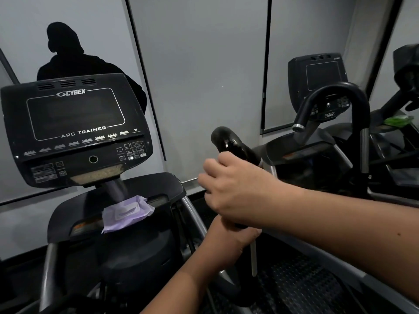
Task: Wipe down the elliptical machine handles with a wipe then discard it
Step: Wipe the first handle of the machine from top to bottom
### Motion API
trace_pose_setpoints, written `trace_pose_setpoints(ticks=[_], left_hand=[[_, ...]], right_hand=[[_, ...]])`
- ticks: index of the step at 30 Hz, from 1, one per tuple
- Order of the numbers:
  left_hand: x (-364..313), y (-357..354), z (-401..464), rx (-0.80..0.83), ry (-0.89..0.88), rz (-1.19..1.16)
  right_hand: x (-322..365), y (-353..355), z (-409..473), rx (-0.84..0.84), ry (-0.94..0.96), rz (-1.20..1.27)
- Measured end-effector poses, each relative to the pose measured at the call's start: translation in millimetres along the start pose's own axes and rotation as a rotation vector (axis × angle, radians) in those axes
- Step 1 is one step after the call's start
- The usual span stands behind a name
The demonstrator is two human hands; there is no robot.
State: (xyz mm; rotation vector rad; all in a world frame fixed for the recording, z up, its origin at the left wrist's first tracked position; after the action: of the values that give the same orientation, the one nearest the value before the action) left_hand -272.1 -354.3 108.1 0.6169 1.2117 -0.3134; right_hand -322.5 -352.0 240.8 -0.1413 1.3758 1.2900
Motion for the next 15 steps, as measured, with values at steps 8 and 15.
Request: trace_pose_setpoints(ticks=[8, 15], left_hand=[[-3.5, -2.8, -4.1, 0.009, 0.002, -0.025], [-9.3, -1.7, -7.2, 0.034, 0.014, 0.080]], right_hand=[[-12.7, 8.0, -17.3, -0.125, -0.113, 0.066], [-57.9, 8.0, -38.3, -0.336, -0.410, 0.226]])
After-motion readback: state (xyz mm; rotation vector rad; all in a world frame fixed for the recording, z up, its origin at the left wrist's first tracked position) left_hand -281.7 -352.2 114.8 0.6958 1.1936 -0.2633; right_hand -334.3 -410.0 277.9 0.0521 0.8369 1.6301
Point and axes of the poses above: each hand's wrist, its own z-axis towards the middle knuckle, its own y-axis out of the back of the hand, x = y × z, the point moved 7 cm from there along z, towards the middle knuckle, and after that the axes turned 1 degree about x, right-handed, at the moved point
